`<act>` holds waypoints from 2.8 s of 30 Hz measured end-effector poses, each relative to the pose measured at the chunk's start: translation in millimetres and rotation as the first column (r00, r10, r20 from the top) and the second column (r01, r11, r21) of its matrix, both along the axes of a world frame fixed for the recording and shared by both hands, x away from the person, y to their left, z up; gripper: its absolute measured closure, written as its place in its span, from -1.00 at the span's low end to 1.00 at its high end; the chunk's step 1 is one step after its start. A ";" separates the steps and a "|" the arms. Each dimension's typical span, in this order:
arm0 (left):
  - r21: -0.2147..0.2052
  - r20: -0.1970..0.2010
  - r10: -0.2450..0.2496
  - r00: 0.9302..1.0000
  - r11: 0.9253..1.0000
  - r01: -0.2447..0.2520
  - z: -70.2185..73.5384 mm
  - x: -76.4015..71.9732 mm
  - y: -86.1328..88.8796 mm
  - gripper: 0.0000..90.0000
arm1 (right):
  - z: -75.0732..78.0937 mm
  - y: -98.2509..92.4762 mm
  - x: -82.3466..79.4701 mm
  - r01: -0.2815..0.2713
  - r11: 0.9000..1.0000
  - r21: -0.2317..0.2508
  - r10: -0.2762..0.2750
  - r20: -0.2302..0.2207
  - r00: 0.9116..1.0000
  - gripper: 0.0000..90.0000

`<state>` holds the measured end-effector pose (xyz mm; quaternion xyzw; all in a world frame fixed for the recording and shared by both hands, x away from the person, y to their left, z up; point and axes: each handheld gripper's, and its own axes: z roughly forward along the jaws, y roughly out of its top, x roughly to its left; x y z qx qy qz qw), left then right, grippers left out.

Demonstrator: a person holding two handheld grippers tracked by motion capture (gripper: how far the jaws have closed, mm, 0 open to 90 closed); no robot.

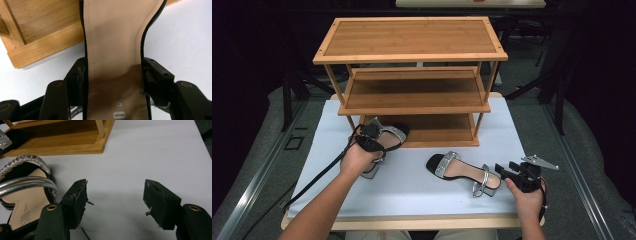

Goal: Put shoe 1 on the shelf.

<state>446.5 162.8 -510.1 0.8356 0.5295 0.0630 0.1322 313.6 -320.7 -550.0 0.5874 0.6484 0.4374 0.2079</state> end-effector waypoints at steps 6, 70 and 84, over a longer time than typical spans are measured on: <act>-0.038 0.092 -0.039 0.995 0.998 0.043 25.8 -12.3 13.5 -0.21 | 1.8 -1.2 -1.1 0.004 1.000 -0.013 -0.004 -0.012 1.000 -0.23; -0.289 0.298 0.019 0.955 0.955 0.071 -6.0 -84.1 43.8 -0.06 | 0.5 1.8 -1.2 0.007 1.000 -0.015 -0.007 -0.011 1.000 -0.23; -0.244 0.294 0.096 0.951 0.970 -0.022 -9.9 -52.9 2.0 -0.06 | -1.5 -0.1 0.2 0.008 1.000 0.004 -0.008 0.003 1.000 -0.23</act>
